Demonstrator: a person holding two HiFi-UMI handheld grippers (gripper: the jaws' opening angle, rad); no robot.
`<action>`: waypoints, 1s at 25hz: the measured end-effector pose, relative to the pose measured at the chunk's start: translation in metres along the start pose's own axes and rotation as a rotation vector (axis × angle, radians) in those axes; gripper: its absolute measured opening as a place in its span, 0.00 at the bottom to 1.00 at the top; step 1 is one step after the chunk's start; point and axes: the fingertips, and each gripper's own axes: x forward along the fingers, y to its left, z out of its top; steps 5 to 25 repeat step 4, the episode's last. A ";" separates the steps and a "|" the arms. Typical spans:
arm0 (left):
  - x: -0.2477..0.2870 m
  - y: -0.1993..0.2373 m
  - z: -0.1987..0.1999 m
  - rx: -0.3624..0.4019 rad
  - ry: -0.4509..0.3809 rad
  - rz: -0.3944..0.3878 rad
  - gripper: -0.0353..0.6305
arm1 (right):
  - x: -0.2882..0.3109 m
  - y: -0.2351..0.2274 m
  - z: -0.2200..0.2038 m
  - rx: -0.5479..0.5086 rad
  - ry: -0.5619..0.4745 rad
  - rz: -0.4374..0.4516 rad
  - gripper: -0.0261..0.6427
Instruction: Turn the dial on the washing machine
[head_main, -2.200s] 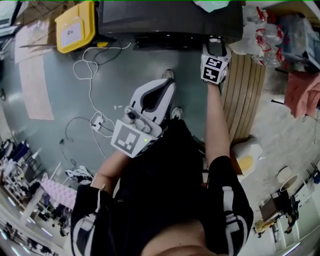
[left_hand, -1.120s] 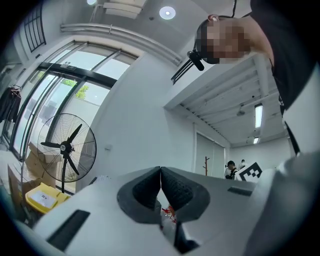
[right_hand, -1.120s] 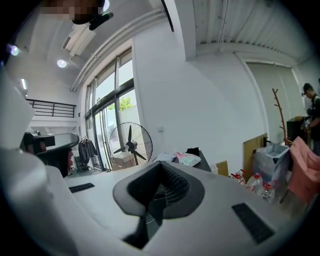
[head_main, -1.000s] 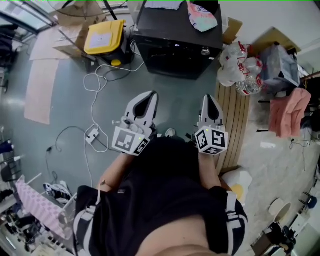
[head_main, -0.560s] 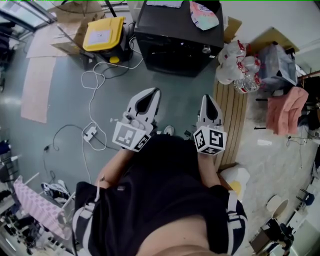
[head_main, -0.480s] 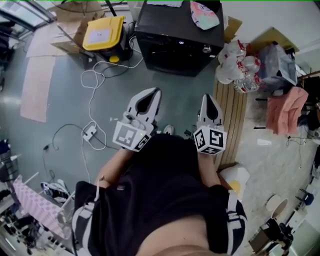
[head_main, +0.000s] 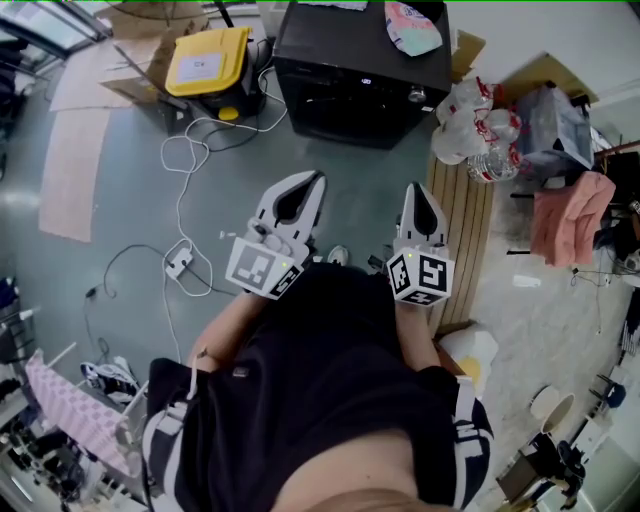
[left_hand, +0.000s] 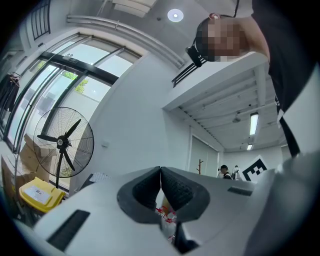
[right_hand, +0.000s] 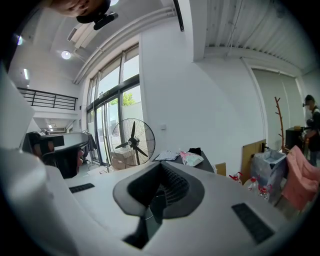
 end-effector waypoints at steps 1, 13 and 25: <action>0.000 0.002 0.000 -0.002 0.000 0.000 0.09 | 0.002 0.001 0.000 -0.002 0.001 -0.001 0.08; -0.001 0.008 0.002 -0.004 -0.001 -0.001 0.09 | 0.005 0.006 -0.001 -0.012 0.005 -0.005 0.08; -0.001 0.008 0.002 -0.004 -0.001 -0.001 0.09 | 0.005 0.006 -0.001 -0.012 0.005 -0.005 0.08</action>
